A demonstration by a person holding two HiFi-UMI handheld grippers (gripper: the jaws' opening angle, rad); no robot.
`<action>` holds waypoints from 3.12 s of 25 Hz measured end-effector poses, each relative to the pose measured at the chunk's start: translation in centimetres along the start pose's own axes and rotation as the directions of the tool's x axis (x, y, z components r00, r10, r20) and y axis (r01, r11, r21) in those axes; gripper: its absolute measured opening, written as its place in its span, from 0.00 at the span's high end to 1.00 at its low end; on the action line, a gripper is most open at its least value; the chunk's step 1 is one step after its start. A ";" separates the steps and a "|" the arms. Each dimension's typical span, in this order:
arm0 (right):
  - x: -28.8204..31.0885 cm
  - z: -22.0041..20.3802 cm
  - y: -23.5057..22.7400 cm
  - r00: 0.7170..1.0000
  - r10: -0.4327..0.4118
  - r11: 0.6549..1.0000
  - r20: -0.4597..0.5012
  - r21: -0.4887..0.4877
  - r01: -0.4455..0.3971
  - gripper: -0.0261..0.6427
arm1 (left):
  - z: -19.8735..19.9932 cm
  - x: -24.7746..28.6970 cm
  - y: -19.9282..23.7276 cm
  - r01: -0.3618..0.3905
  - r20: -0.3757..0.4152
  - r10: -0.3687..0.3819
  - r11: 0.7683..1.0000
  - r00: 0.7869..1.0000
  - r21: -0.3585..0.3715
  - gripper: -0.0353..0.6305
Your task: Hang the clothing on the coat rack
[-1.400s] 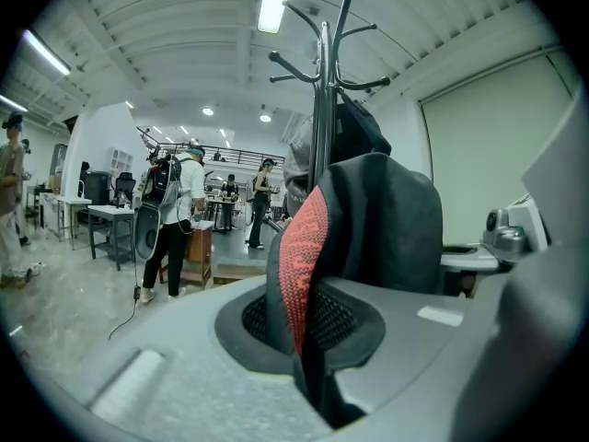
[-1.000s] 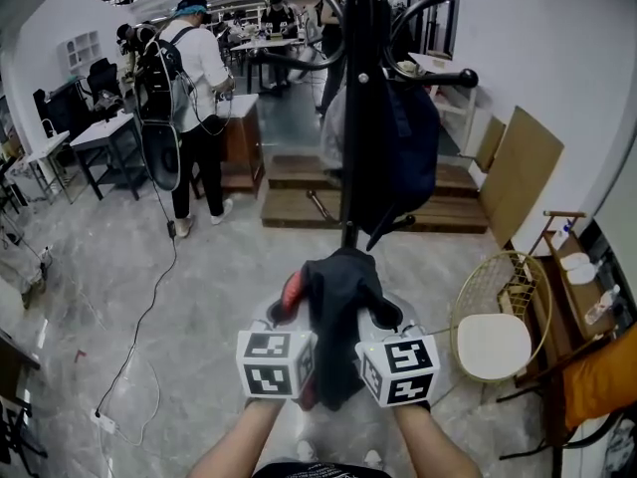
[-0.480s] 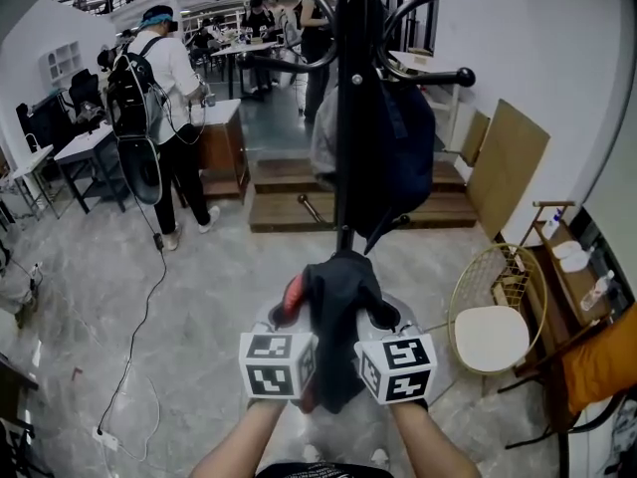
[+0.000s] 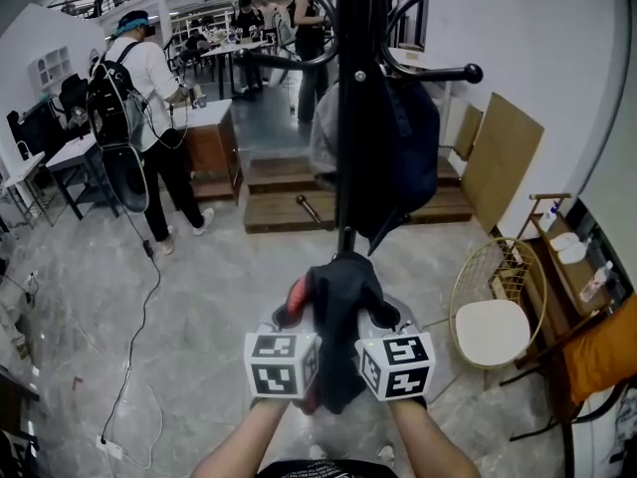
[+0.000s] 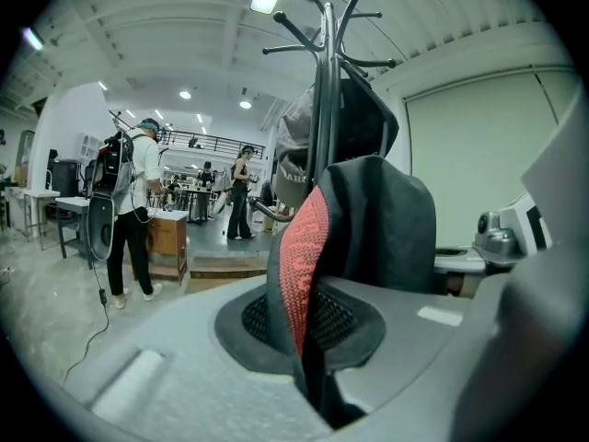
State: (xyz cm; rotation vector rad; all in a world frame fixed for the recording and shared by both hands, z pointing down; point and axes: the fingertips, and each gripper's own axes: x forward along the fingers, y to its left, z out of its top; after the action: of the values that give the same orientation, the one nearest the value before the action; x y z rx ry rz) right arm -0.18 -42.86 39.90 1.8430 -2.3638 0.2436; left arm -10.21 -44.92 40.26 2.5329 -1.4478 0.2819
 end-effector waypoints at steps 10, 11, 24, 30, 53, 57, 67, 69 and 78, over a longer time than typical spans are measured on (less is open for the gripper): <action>1.0 -1.1 -0.5 0.999 -0.028 0.999 -0.021 0.014 0.029 0.93 | -0.8 1.4 0.2 0.029 -0.022 -0.029 1.000 0.999 0.006 0.93; 1.1 -1.2 -0.5 0.999 -0.030 0.999 -0.022 0.015 0.030 0.93 | -0.8 1.5 0.2 0.033 -0.022 -0.032 0.999 0.999 0.007 0.93; 1.8 -2.1 -1.0 0.998 -0.035 0.999 -0.042 0.020 0.036 0.93 | -1.8 2.9 -0.3 0.060 -0.039 -0.060 0.998 0.997 0.003 0.93; 2.3 -2.5 -1.1 0.998 -0.033 0.999 -0.052 0.028 0.034 0.93 | -2.1 3.5 0.0 0.057 -0.046 -0.057 0.998 0.997 -0.002 0.93; 3.4 -3.8 -0.9 0.996 -0.020 0.998 -0.083 0.062 0.025 0.93 | -3.1 4.5 0.5 0.075 -0.084 -0.075 0.997 0.994 -0.005 0.93; 3.4 -4.0 -0.9 0.996 -0.020 0.998 -0.083 0.062 0.025 0.93 | -3.2 4.5 0.5 0.077 -0.083 -0.077 0.997 0.994 -0.001 0.93; 3.4 -4.7 -0.7 0.996 -0.021 0.998 -0.084 0.065 0.026 0.93 | -3.6 4.4 0.2 0.081 -0.090 -0.080 0.997 0.993 0.013 0.93; 3.3 -5.0 -0.6 0.996 -0.018 0.998 -0.088 0.065 0.024 0.93 | -3.9 4.4 0.2 0.083 -0.090 -0.081 0.996 0.993 0.015 0.93; 2.9 -5.9 -0.3 0.995 -0.010 0.997 -0.102 0.070 0.017 0.93 | -4.9 4.0 0.0 0.082 -0.097 -0.080 0.996 0.992 0.023 0.93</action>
State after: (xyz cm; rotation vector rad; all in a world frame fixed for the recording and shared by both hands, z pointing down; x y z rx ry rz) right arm -0.60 -44.47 46.33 1.8296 -2.3020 0.4151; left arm -8.50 -46.83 46.00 2.5533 -1.3114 0.4061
